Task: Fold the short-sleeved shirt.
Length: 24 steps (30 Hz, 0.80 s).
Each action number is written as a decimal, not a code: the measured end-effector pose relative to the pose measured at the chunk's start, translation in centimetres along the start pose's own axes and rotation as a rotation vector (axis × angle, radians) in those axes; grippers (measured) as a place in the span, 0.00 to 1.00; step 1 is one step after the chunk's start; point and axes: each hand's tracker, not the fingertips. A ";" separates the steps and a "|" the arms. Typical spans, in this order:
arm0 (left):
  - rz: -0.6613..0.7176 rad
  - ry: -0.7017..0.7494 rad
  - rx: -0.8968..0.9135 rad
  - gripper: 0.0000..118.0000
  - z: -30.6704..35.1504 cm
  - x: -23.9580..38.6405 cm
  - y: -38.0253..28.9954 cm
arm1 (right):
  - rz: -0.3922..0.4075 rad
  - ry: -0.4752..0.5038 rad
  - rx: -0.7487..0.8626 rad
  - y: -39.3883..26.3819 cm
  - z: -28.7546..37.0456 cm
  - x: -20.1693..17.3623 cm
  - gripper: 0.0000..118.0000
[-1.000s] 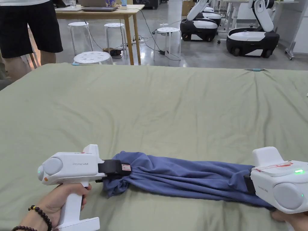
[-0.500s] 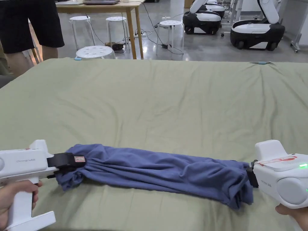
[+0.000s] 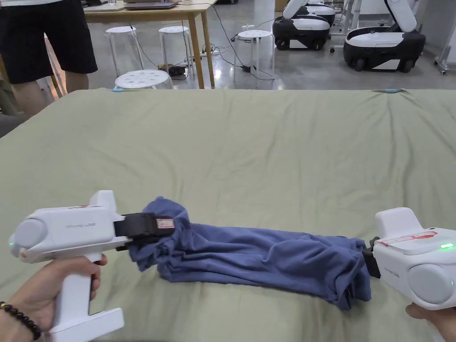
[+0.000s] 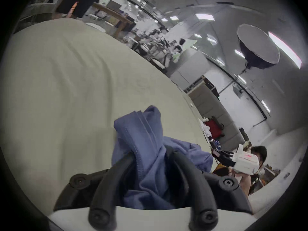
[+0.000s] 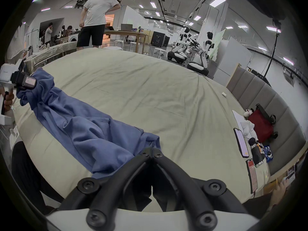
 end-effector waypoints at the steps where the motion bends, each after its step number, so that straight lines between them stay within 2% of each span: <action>1: -0.010 -0.014 -0.031 0.17 -1.1 0.3 0.0 | -0.004 -0.002 0.000 -0.1 0.0 0.2 0.00; 5: -0.072 -0.008 -0.132 0.18 -6.2 2.9 -1.4 | -0.022 -0.006 0.000 -0.6 0.3 1.0 0.00; 9: -0.036 0.058 -0.180 0.20 -9.5 3.6 -2.6 | -0.041 -0.021 -0.003 -1.1 0.3 2.4 0.00; 11: 0.003 0.042 -0.148 0.32 -9.7 3.3 -2.7 | -0.048 -0.029 -0.003 -1.4 0.2 3.0 0.00; 13: 0.026 -0.009 -0.108 0.57 -9.2 4.0 -2.8 | -0.057 -0.037 -0.004 -1.7 0.5 3.3 0.00; 15: -0.004 -0.053 -0.123 0.77 -9.2 4.8 -3.0 | -0.064 -0.041 -0.005 -1.9 0.6 3.5 0.00; 16: -0.024 -0.054 -0.129 0.82 -9.3 5.0 -2.9 | -0.067 -0.042 -0.005 -1.9 0.6 3.6 0.00; 19: -0.099 0.001 -0.146 0.82 -9.2 6.3 -2.4 | -0.072 -0.041 -0.007 -2.0 0.5 3.7 0.00; 21: -0.094 -0.010 -0.126 0.82 -7.9 7.1 -1.7 | -0.069 -0.038 -0.007 -2.1 0.5 3.6 0.00; 24: -0.070 -0.145 -0.051 0.81 -4.9 6.4 -0.1 | -0.058 -0.033 -0.006 -2.0 0.5 3.4 0.00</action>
